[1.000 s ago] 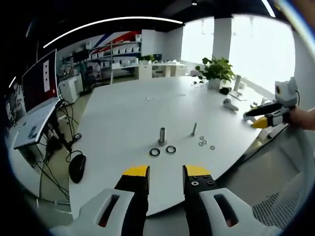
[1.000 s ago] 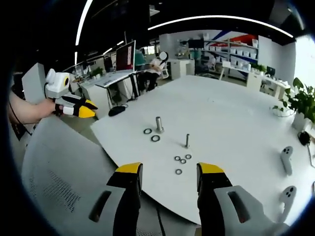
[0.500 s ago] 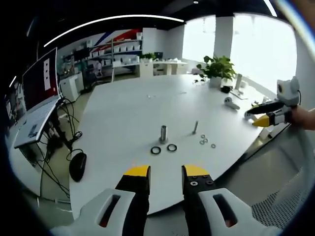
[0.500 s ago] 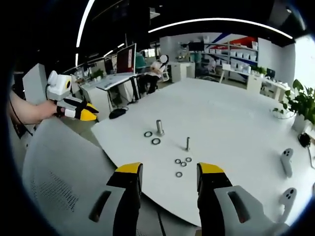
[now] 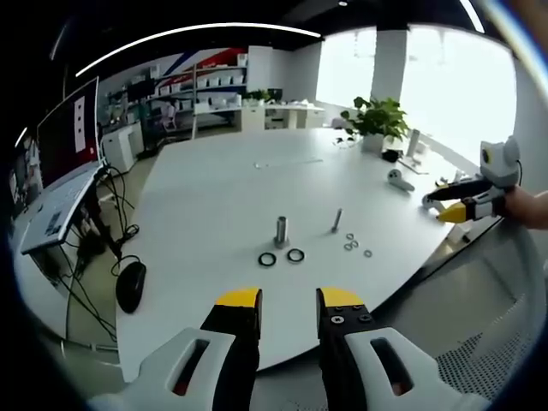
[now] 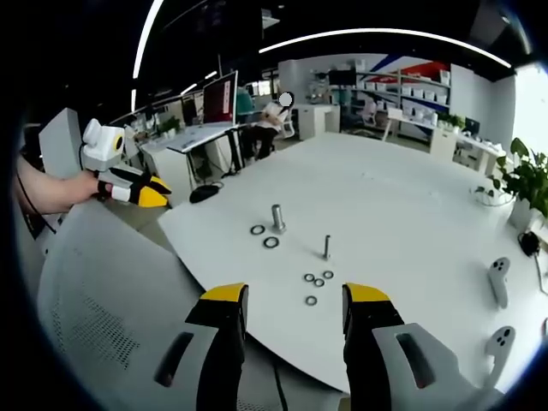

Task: Place the washer onto the threaded stud by aligning its center hole with the stud, sliding it down to the base, and recovering from edge contact or off-axis alignment until the washer reaches the visible bottom stop.

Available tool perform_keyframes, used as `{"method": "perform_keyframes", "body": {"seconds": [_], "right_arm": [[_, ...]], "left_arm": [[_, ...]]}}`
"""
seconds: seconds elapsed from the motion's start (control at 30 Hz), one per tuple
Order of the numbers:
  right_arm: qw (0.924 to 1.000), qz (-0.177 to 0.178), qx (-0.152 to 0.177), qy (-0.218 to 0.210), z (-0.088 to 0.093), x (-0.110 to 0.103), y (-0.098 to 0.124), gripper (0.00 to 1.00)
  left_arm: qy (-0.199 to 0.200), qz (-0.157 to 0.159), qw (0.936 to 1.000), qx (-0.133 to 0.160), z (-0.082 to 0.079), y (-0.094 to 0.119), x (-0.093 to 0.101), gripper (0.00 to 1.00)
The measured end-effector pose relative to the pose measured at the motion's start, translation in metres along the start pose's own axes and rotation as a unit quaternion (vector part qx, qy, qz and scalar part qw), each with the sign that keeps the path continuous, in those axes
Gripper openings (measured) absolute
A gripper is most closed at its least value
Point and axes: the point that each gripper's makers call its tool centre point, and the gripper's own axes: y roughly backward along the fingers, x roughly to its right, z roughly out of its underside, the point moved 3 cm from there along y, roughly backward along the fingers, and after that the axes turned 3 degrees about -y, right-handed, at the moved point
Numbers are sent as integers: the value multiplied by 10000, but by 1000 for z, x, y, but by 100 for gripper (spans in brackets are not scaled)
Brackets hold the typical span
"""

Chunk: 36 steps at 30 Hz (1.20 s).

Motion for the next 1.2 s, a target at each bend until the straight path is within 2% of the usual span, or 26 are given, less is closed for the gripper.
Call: {"method": "perform_keyframes", "body": {"seconds": [1.2], "right_arm": [[10000, 22, 1, -9, 0, 1, 0, 45]], "left_arm": [[-7, 105, 9998, -188, 5, -2, 3, 23]]}}
